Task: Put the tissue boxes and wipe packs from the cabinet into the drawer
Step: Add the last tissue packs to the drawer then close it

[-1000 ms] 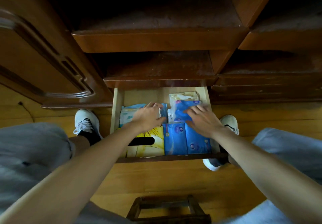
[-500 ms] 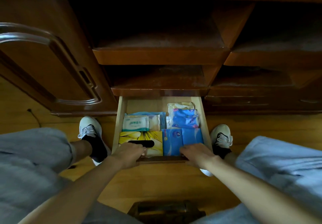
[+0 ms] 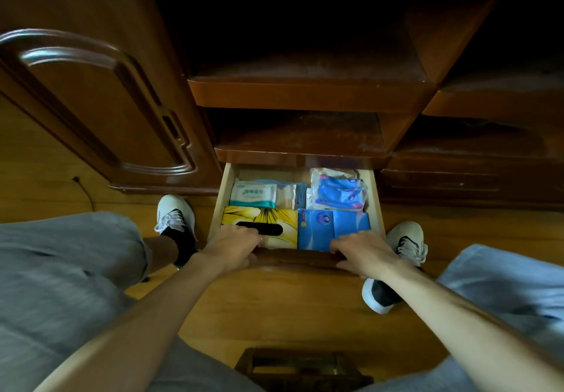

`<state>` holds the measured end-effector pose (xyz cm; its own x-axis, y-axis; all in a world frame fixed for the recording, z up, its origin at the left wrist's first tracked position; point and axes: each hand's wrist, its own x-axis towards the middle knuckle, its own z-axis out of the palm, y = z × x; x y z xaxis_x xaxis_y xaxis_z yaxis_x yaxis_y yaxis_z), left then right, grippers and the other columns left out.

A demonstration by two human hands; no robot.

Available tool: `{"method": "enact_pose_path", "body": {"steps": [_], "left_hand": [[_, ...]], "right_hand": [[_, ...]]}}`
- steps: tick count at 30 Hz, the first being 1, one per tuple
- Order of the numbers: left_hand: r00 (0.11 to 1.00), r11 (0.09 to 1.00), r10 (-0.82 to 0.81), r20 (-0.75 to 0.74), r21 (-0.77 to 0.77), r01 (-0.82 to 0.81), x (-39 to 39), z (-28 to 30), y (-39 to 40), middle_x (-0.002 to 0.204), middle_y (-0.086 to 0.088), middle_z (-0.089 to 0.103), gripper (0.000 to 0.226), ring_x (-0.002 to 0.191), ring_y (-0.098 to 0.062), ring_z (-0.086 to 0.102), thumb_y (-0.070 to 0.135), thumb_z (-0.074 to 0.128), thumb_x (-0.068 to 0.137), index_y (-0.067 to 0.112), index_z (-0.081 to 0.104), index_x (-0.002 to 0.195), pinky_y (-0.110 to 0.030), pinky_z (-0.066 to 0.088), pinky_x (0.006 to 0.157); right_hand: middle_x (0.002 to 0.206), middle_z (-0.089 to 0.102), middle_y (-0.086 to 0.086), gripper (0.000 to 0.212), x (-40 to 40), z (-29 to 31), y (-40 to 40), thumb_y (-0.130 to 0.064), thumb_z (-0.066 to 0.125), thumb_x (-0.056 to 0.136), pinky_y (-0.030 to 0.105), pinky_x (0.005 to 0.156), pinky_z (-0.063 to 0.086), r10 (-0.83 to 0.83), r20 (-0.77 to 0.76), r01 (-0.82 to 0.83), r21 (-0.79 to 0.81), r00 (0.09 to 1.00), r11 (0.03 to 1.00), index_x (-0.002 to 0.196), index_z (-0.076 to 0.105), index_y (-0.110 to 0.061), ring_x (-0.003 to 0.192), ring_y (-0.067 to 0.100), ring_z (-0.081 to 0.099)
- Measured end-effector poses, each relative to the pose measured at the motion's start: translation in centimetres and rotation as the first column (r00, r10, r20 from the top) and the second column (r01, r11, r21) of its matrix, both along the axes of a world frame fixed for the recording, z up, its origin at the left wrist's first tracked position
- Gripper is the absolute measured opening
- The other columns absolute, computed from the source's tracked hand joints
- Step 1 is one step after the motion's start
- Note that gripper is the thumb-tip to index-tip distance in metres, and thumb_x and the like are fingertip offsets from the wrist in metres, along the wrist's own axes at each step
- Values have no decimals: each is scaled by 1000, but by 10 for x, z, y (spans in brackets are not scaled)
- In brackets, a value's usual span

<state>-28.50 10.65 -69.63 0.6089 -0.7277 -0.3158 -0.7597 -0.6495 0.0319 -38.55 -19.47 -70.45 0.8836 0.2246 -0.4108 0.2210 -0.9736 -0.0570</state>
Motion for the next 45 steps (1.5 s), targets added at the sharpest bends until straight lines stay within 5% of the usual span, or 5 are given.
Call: {"method": "enact_pose_path", "body": {"steps": [14, 20, 31, 40, 45], "left_hand": [[984, 978, 175, 28, -121, -170, 4, -28, -9, 129, 7, 66, 40, 119, -15, 60, 22, 67, 94, 34, 61, 132, -34, 55, 88], [884, 855, 373, -281, -266, -445, 31, -19, -21, 131, 9, 61, 70, 120, -12, 56, 82, 48, 82, 35, 60, 132, -33, 53, 90], [840, 872, 489, -235, 122, -474, 110, -77, -81, 169, -12, -13, 93, 156, -30, -7, 80, 15, 92, 22, -7, 162, -47, -4, 125], [934, 934, 354, 46, 38, -356, 114, -72, -75, 148, -12, 46, 81, 142, -32, 36, 77, 13, 91, 28, 37, 151, -56, 1, 123], [955, 967, 253, -151, 26, -252, 126, -80, -120, 168, -11, 13, 72, 154, -32, 12, 68, 27, 97, 32, 22, 159, -56, 7, 124]], "right_hand": [[126, 68, -12, 33, 14, -21, -5, -46, 58, 99, 33, 89, 49, -146, 92, 147, -1, 985, 989, 129, 61, -34, 115, 14, 64], [131, 65, -15, 34, 17, -23, -10, -45, 60, 97, 36, 98, 47, -265, 2, 263, 116, 964, 958, 129, 63, -37, 120, 11, 60], [97, 55, -26, 40, 38, -41, 6, -66, 43, 90, 28, 75, 45, -283, -50, 282, 350, 958, 893, 112, 63, -40, 91, -2, 54], [91, 55, -21, 45, 27, -56, 12, -70, 31, 92, 20, 67, 34, -327, -30, 314, 366, 945, 876, 103, 61, -39, 88, -1, 47], [96, 57, -20, 49, 21, -56, 14, -67, 33, 94, 19, 70, 34, -352, -4, 330, 362, 936, 872, 110, 66, -35, 96, 2, 47]]}}
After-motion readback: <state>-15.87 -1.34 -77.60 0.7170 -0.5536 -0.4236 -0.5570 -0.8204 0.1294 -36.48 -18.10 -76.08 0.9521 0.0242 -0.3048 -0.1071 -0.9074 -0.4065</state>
